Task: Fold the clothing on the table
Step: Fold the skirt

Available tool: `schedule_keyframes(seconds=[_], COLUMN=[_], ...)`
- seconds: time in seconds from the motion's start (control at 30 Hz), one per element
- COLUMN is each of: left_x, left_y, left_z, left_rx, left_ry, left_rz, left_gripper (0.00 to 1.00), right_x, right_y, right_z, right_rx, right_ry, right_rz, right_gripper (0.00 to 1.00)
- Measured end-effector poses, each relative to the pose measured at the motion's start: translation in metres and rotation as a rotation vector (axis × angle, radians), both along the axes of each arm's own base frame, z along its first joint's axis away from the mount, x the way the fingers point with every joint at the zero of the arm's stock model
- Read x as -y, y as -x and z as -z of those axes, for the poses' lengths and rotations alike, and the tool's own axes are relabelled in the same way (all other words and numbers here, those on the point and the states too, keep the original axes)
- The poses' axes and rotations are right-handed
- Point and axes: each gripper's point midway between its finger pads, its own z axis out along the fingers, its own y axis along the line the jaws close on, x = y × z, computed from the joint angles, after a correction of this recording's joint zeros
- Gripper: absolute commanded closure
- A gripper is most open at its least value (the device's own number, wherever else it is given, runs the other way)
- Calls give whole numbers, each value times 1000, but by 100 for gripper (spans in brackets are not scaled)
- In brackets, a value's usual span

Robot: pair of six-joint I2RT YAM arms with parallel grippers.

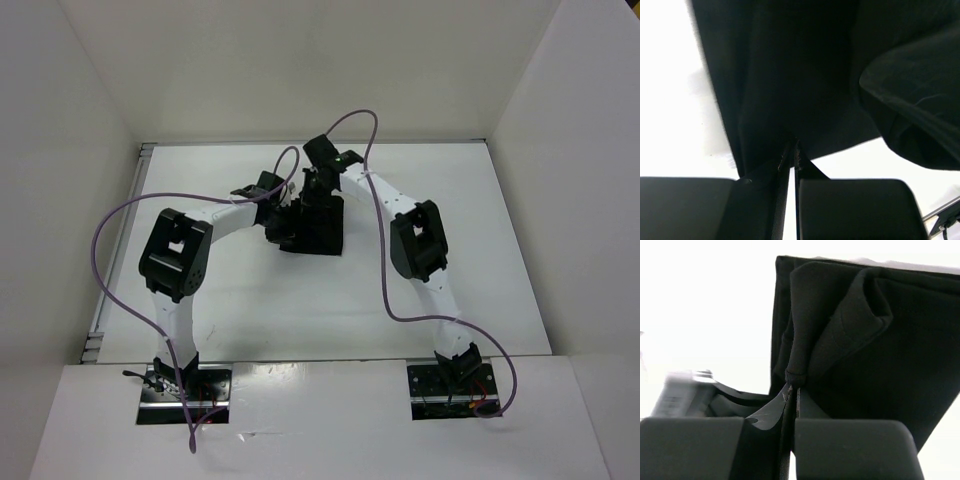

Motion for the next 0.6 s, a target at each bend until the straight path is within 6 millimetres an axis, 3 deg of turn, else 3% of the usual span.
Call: schedule_keyframes(seconds=[0.23, 0.5, 0.53, 0.6], left_x=[-2, -10, -11, -15], left_y=[-1, -3, -3, -3], left_z=[-1, -1, -1, 0], left_rx=[0, -6, -7, -11], left_ry=[0, 2, 1, -5], left_rz=[-3, -18, -19, -29], left_gripper=[88, 88, 88, 88], right_x=[-17, -36, -39, -46], right_y=[-17, -23, -22, -21], right_z=[-12, 1, 2, 6], right_rx=[49, 39, 36, 29], right_ry=[-32, -48, -52, -57], right_rz=[-9, -35, -42, -56], right_gripper=[100, 99, 94, 76])
